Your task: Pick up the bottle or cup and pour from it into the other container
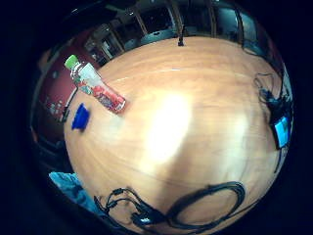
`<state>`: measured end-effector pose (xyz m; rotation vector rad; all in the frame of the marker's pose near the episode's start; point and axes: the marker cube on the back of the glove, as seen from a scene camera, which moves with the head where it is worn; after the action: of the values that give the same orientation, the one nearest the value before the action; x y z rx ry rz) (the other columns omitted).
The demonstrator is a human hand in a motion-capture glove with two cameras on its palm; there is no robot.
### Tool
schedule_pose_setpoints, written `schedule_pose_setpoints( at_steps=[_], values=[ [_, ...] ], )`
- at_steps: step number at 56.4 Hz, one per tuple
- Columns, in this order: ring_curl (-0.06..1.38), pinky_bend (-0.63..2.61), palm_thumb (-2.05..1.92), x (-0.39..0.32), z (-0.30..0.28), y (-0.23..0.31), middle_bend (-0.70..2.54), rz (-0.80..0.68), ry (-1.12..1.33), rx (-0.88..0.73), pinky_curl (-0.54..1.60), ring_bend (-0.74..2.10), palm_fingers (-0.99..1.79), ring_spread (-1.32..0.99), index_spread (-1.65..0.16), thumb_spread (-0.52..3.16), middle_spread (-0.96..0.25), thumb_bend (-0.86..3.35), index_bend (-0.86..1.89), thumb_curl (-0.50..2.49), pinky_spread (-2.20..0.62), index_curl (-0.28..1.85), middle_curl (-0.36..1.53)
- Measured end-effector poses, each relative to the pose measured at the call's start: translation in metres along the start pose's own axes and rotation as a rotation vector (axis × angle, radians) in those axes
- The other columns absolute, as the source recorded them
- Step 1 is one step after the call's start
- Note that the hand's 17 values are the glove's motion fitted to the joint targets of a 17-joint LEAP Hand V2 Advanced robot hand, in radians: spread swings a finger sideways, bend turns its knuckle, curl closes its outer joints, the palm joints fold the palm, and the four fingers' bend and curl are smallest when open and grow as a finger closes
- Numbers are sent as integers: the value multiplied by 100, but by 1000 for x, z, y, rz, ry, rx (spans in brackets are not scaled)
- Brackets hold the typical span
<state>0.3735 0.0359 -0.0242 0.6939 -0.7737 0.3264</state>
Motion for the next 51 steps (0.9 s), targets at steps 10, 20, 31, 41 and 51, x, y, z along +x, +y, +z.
schedule_pose_setpoints(
  at_steps=[10, 20, 31, 41, 51],
  values=[
    [32, 75, 67, 17, 19, -16, 19, 58, -134, 23, 31, 50, 9, 11, -27, 91, 7, -3, 11, 40, 23, 18, 31],
    [31, 77, 67, 18, 53, -30, 20, 85, -204, 57, 31, 51, 3, 12, -27, 90, 9, -3, 11, 39, 24, 17, 32],
    [31, 79, 66, 13, 97, -42, 20, 101, -270, 21, 31, 52, 1, 13, -27, 88, 11, -3, 12, 39, 24, 17, 32],
    [31, 79, 68, 8, 136, -51, 21, 118, -363, -11, 30, 55, 3, 15, -27, 85, 13, -3, 12, 38, 24, 17, 33],
    [32, 85, 70, 2, 167, -62, 23, 127, -427, 0, 30, 68, 36, 13, -28, 82, 11, -3, 8, 38, 22, 15, 33]
  ],
)
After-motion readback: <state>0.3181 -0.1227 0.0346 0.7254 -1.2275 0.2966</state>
